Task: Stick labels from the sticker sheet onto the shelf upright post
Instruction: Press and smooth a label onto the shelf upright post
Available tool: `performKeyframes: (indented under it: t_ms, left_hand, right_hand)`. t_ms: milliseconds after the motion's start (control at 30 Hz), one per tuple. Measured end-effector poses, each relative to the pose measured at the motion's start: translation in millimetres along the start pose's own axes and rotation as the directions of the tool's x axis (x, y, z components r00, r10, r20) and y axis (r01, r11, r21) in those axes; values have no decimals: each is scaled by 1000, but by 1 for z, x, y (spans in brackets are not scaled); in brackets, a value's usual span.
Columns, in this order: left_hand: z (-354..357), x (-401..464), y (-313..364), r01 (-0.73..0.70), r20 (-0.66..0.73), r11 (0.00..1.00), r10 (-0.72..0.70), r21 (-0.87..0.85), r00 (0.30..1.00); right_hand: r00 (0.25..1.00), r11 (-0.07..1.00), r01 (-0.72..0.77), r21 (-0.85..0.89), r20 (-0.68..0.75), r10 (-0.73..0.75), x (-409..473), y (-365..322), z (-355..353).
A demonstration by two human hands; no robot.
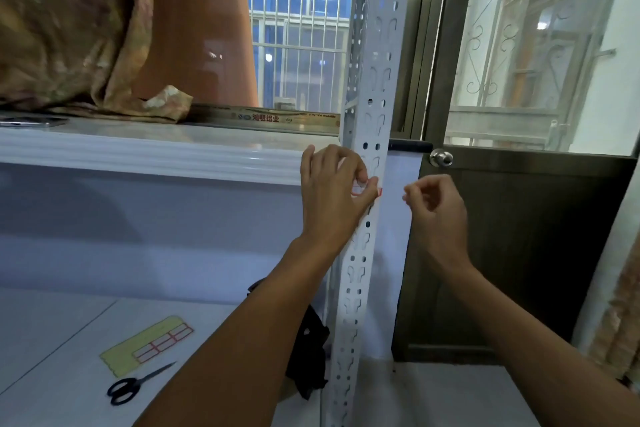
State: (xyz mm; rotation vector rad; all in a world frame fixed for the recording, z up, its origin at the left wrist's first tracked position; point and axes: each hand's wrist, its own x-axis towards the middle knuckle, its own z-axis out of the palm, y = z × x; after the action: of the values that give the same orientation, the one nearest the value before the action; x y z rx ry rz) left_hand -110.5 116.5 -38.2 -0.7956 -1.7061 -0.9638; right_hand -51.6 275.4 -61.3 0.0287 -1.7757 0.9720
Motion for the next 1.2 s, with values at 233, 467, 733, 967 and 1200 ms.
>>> performKeyframes:
  t_ms: [233,467,733,967,1200]
  left_hand:
    - [0,-1,-3,-9,27,1000,9,11,1000]
    - [-6,-2,-6,-36,66,999,36,1,997]
    - [-13,-1,-2,-4,116,1000,6,-22,993]
    - [-13,-1,-7,-44,87,999,46,-32,995]
    - [-8,-3,-10,-79,65,997,79,-17,995]
  right_hand:
    - [967,985,153,-83,218,-132,0,-6,-3]
    - [969,981,116,-154,232,-78,-3,-14,-3]
    - [988,988,135,-68,80,-130,-16,-25,20]
    - [950,932,312,-182,47,-309,-25,-21,28]
    - [958,937,282,-208,108,-265,-13,-25,19]
